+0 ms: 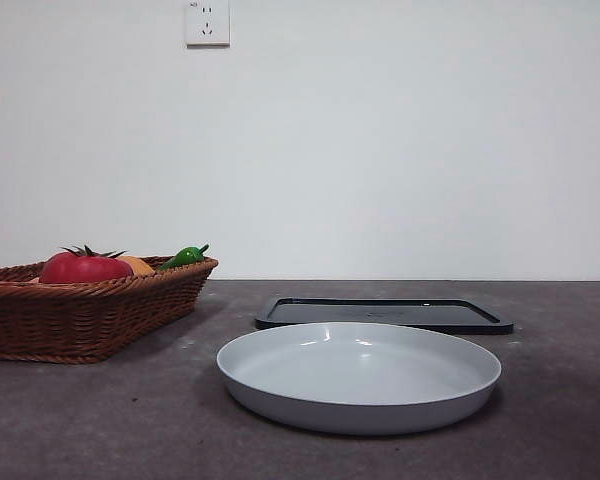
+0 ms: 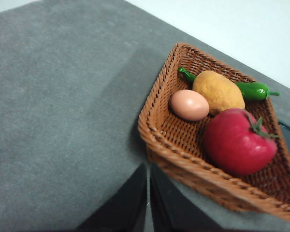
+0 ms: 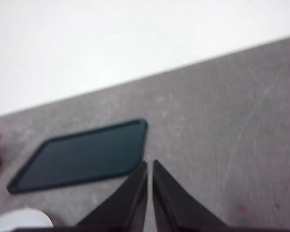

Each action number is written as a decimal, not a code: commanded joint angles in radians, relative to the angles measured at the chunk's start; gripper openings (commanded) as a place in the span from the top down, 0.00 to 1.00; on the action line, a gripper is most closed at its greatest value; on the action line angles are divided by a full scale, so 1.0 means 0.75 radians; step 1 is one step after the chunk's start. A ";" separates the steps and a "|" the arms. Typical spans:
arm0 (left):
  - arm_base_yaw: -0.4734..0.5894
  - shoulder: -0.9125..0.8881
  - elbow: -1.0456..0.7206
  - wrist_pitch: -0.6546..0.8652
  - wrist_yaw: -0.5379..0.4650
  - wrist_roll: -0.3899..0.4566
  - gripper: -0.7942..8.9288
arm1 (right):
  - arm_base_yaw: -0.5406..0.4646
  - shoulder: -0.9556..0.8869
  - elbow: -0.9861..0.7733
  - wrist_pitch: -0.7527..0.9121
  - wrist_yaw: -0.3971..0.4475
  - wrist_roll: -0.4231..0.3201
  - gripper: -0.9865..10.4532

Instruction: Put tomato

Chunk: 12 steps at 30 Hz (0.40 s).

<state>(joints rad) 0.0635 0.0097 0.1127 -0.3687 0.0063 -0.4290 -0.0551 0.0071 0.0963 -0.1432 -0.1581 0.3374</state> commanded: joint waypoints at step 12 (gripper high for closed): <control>0.003 0.283 0.464 -0.155 0.209 0.137 0.91 | -0.002 0.245 0.420 -0.235 -0.213 -0.062 0.91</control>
<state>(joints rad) 0.0631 0.2028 0.4282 -0.4824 0.1429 -0.3828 -0.0551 0.1741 0.3824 -0.3126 -0.3008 0.3256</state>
